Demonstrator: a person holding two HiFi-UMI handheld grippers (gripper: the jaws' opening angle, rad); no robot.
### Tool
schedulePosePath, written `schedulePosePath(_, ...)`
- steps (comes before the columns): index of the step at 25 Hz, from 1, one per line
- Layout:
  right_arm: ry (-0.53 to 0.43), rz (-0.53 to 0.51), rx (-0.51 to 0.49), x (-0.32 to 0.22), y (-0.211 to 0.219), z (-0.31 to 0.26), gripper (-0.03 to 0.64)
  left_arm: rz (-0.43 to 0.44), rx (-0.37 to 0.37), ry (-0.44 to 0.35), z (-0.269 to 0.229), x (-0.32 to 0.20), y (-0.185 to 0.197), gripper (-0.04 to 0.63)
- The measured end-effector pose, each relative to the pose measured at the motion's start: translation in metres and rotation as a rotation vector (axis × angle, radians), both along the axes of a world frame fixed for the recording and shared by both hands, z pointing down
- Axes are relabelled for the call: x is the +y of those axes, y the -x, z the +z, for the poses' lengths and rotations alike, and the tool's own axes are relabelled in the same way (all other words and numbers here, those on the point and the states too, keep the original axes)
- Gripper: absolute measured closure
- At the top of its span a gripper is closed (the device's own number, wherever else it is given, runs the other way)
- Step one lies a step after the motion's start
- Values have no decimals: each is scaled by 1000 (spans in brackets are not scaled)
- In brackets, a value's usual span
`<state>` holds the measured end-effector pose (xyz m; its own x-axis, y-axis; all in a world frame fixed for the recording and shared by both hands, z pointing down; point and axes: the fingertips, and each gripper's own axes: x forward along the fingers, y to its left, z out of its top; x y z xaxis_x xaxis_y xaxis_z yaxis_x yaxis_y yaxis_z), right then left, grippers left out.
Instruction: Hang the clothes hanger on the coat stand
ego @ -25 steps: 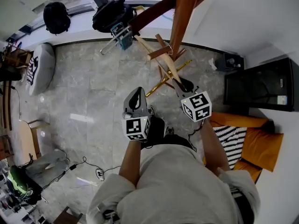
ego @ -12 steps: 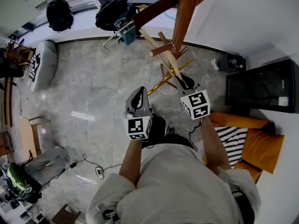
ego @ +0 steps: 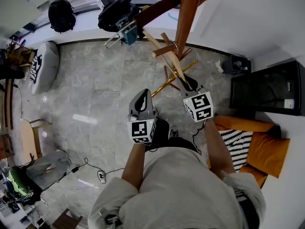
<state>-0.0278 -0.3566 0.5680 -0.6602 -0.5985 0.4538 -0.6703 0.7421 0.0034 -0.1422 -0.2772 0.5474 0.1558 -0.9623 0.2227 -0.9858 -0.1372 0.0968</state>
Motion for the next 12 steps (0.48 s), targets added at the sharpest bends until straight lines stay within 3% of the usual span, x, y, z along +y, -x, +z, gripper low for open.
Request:
schedulePosePath(3, -6, -5, -9, 0, 1, -4, 560, 2, -2, -1, -1, 1, -2, 586)
schedulePosePath(12, -50, -14, -56, 4, 3, -24, 429, 5, -3, -14, -8, 5, -2, 586)
